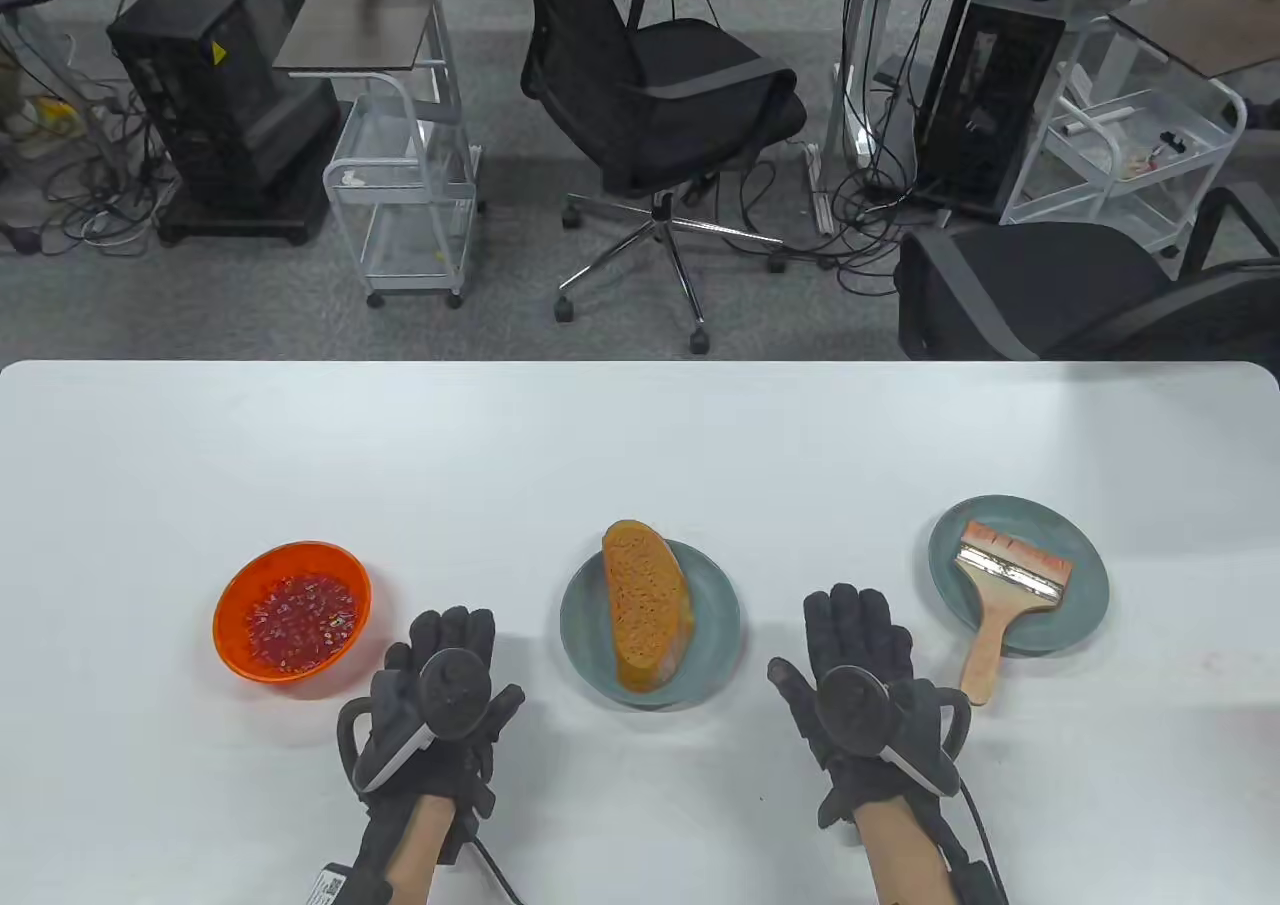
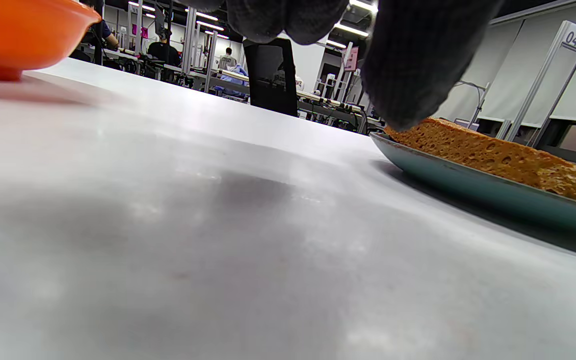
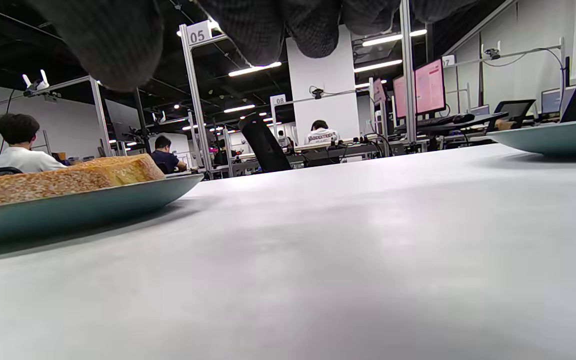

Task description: Dip brush into ketchup and spread onto bread slice

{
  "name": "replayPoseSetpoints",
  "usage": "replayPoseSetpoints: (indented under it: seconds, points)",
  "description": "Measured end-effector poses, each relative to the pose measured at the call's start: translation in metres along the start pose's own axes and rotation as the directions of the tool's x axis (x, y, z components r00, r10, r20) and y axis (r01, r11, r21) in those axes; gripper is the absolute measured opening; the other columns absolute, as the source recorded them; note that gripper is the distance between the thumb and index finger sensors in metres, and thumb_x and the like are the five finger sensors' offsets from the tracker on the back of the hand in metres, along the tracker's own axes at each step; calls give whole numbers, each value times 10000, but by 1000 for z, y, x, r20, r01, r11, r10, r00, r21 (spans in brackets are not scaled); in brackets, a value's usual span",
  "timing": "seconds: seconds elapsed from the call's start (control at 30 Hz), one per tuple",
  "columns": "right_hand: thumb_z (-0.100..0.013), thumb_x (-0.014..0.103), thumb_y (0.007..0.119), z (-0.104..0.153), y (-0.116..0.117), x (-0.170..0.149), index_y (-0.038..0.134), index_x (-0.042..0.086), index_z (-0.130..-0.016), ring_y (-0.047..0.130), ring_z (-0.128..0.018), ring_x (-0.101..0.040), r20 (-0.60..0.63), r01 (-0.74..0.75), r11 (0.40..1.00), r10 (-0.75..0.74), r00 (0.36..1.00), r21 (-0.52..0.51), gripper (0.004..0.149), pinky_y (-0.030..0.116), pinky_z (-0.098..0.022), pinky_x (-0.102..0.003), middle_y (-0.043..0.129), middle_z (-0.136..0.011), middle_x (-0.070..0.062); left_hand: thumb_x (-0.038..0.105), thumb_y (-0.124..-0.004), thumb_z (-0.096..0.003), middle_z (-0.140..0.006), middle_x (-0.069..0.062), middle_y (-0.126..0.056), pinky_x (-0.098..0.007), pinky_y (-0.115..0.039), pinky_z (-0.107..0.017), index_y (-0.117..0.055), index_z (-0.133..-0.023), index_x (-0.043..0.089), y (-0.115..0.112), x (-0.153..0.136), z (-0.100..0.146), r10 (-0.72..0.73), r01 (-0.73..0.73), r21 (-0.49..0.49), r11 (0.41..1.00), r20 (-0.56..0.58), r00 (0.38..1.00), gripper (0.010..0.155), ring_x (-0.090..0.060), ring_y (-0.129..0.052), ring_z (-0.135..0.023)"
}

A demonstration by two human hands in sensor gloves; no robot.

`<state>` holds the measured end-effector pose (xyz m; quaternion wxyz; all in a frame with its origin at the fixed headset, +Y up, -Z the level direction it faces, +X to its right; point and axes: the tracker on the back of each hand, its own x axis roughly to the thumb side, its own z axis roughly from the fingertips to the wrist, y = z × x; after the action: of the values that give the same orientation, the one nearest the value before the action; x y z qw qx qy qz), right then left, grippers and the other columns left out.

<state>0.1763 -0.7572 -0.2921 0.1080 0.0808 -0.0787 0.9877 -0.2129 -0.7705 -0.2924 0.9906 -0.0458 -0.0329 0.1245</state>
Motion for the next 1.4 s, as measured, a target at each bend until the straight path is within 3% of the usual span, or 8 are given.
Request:
replayPoseSetpoints:
  seconds: [0.27,0.57,0.73,0.8,0.97,1.07,1.17,1.4]
  points:
    - [-599,516,710,1,-1,-1,457,92,-1139,304,-1044,-516,-2,16,1000,-16,1000,-12,733,382,-680,-664,328,-1142,-249,458,-819,-577,-1181,-146,-395,-607,-273,-699,-415,-1144,150,-1,2,2,-17,17,-14,1000,-5,1000,761,-425,-301,-1093]
    - [-592,482,732,4,-13,0,487,108,-1131,348,-1046,-505,7,47,994,-46,999,-103,700,415,-684,-651,367,-1141,-238,454,-816,-579,-1180,-146,-395,-598,-271,-702,-405,-1144,143,-1,3,2,-11,11,-6,1000,-2,1000,764,-417,-297,-1094]
    - [-589,437,760,10,-41,-11,518,126,-1122,369,-1050,-489,4,138,969,-140,990,-205,663,440,-689,-638,392,-1140,-217,455,-814,-580,-1182,-140,-385,-596,-268,-701,-398,-1144,147,0,4,5,-13,13,-4,1000,-7,1000,766,-413,-288,-1093]
    - [-589,354,774,10,-52,-22,553,128,-1107,405,-1047,-484,-17,153,962,-161,987,-228,607,472,-687,-631,430,-1134,-212,461,-809,-582,-1184,-136,-376,-593,-268,-702,-385,-1145,149,1,3,5,-8,7,-21,1000,-14,1000,771,-410,-282,-1094]
    - [-582,220,780,17,-88,-80,576,142,-1096,462,-1045,-473,-147,74,976,-106,983,-204,559,519,-690,-610,465,-1129,-200,459,-806,-584,-1184,-138,-367,-590,-264,-702,-370,-1145,147,1,4,4,2,-3,-27,1000,-24,1000,776,-410,-277,-1093]
    - [-560,126,788,22,-93,-113,592,152,-1087,486,-1043,-468,-217,9,989,-41,975,-146,563,538,-690,-601,472,-1127,-192,457,-805,-585,-1184,-138,-368,-590,-262,-702,-369,-1145,146,3,5,4,4,-5,-19,1000,-20,1000,774,-408,-275,-1093]
    - [-541,75,793,24,-81,-139,563,174,-1094,468,-1052,-457,-269,-79,997,81,960,19,607,530,-699,-595,438,-1137,-174,456,-801,-587,-1185,-135,-359,-588,-252,-702,-361,-1146,150,3,4,4,12,-13,-26,1000,-24,1000,774,-405,-264,-1094]
    - [-552,181,855,21,-33,-137,305,299,-1126,240,-1088,-455,-166,-172,933,232,958,315,805,424,-722,-661,211,-1169,-149,453,-782,-595,-1187,-136,-310,-586,-236,-700,-260,-1142,157,1,2,4,24,-24,-25,999,-30,999,812,-403,-232,-1091]
